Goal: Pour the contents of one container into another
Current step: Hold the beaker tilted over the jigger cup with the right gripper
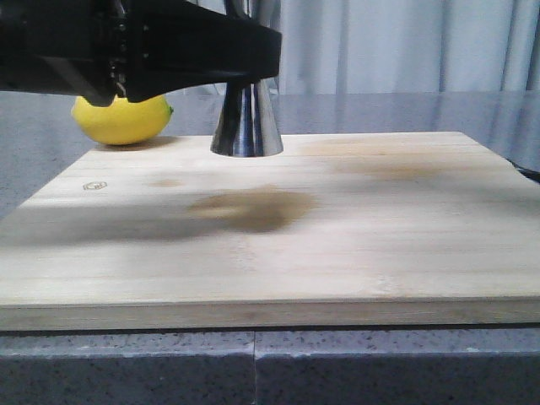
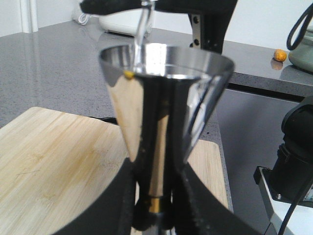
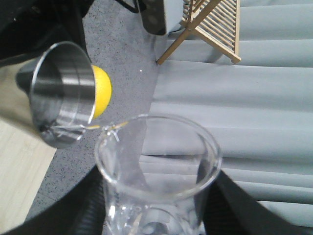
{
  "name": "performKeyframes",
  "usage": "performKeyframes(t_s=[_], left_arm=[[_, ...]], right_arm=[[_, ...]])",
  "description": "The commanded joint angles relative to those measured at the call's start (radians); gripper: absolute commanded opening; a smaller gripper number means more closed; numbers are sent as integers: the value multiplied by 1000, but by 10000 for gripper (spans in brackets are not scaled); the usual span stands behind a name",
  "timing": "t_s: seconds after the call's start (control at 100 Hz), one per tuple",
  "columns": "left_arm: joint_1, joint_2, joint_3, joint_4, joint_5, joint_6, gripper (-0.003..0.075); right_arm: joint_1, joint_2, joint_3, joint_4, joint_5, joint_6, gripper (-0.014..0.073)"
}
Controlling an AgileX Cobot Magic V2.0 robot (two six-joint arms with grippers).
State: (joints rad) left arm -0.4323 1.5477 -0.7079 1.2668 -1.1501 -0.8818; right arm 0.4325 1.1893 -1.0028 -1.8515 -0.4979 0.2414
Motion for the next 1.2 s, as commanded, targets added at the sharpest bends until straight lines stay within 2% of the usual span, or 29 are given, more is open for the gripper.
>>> performKeyframes(t_s=[0.0, 1.19], left_arm=[[2, -41, -28, -42, -183, -6, -19], [2, -41, -28, -40, -183, -6, -19]], right_arm=[[1, -22, -37, -8, 17, -7, 164], [1, -22, -37, -8, -9, -50, 164]])
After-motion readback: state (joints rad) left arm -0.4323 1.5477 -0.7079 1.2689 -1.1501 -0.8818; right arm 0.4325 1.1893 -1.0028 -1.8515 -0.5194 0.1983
